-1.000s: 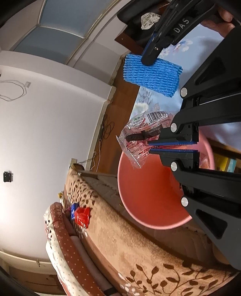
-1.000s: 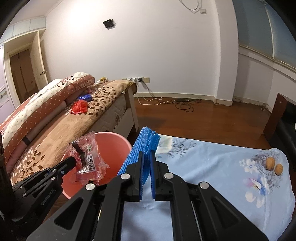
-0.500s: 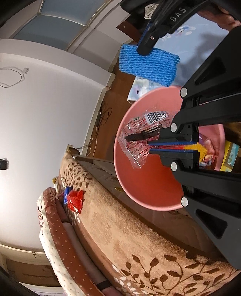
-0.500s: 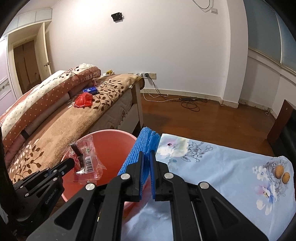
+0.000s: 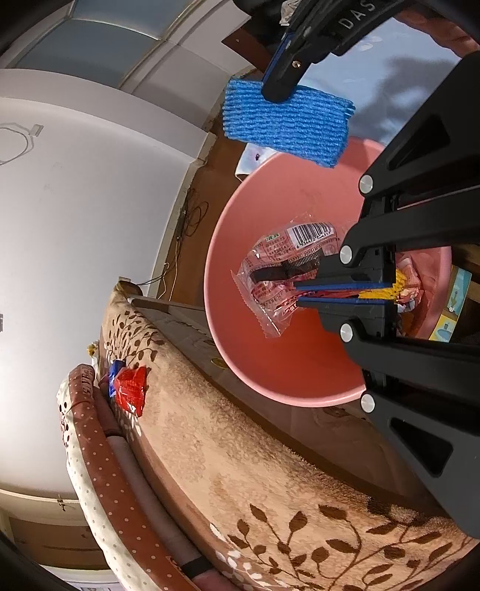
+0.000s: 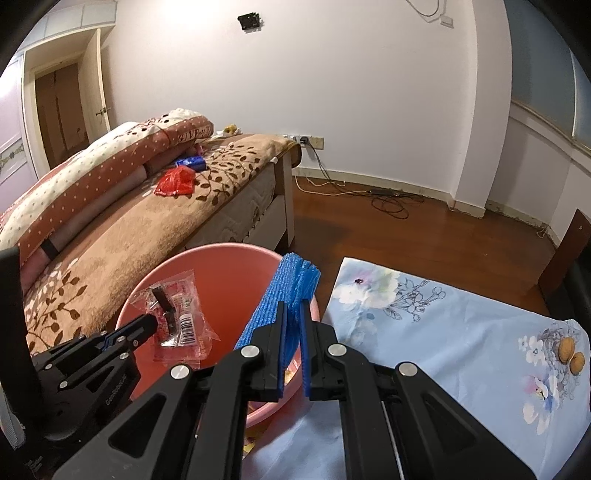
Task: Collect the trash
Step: 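Carry the plastic bag and blue foam net over the pink bucket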
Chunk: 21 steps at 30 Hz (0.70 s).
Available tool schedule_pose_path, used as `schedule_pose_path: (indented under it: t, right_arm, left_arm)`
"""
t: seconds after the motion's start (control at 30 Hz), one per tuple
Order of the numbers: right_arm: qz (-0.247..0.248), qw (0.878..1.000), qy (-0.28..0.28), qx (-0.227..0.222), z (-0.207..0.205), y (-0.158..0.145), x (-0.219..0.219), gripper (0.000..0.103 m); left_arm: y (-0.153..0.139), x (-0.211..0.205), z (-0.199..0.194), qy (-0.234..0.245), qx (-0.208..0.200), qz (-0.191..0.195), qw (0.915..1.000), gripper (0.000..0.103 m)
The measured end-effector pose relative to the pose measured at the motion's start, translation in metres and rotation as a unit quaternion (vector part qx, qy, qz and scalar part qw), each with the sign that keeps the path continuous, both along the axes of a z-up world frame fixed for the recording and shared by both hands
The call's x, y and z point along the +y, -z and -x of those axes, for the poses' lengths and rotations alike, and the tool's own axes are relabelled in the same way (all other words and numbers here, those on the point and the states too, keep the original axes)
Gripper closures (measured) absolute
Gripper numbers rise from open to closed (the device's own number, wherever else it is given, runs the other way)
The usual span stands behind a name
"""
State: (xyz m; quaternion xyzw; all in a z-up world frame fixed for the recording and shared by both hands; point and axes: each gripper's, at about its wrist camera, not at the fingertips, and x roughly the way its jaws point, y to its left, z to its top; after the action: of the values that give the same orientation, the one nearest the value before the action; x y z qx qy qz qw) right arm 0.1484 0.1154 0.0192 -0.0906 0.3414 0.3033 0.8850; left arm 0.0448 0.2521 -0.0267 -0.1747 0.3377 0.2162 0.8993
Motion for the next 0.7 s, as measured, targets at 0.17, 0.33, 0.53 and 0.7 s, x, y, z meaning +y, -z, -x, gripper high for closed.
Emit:
schedule_pose_path:
  t: [0.17, 0.33, 0.53, 0.7]
  right_arm:
    - [0.011, 1.000, -0.011, 0.004, 0.003, 0.007, 0.006, 0.097]
    - [0.017, 1.000, -0.019, 0.006, 0.005, 0.010, 0.011, 0.097]
    - [0.022, 0.999, -0.027, 0.007, 0.008, 0.014, 0.016, 0.097]
    - [0.025, 0.999, -0.031, 0.008, 0.009, 0.015, 0.019, 0.097]
  left_arm:
    - [0.001, 0.000, -0.001, 0.000, 0.004, -0.003, 1.0000, 0.100]
    - [0.002, 0.000, -0.001, 0.000, 0.007, -0.004, 1.0000, 0.100]
    - [0.004, 0.003, -0.001, -0.001, 0.010, -0.002, 0.9999, 0.100]
    - [0.006, 0.004, -0.002, 0.000, 0.015, -0.001, 0.9999, 0.100]
